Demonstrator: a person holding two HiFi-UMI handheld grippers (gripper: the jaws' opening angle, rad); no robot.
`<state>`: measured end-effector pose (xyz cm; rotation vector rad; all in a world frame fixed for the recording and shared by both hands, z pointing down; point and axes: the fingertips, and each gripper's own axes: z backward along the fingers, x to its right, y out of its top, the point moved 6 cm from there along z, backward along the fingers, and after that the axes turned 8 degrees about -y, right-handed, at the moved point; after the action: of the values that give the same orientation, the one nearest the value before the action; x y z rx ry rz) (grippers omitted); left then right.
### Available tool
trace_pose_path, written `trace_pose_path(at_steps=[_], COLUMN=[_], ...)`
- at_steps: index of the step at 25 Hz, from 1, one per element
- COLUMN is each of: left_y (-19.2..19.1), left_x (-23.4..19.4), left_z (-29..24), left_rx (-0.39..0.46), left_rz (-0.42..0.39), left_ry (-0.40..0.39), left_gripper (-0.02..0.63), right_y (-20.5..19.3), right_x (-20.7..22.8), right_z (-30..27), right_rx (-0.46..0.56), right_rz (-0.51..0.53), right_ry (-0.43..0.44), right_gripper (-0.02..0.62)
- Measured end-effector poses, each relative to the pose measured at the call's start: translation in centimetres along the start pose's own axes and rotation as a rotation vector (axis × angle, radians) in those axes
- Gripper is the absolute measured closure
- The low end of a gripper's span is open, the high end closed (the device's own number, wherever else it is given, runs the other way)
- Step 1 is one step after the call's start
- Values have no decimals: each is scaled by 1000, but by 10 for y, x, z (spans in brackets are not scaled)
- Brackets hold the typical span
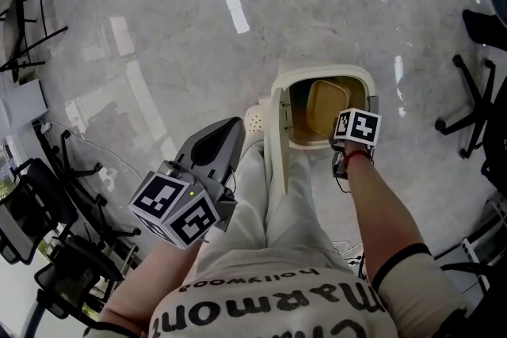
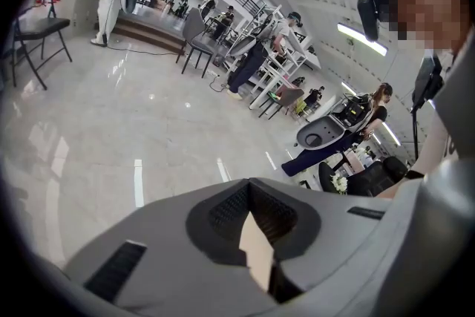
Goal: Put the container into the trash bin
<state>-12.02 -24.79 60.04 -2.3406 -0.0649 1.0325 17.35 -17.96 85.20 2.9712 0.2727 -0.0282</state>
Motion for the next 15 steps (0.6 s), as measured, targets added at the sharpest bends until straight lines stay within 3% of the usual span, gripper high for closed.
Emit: trace_pose_path(at_steps=[15], left_y=[-10], left_x=[2], left_z=[9], left_rx=[16], left_rz=[7], left_ry=[2], left_gripper=[614], right_y=[-7], right_x=[-2], right_z=[2], right_rx=[8], right_rz=[-23], right_ry=[-16], right_gripper=[523])
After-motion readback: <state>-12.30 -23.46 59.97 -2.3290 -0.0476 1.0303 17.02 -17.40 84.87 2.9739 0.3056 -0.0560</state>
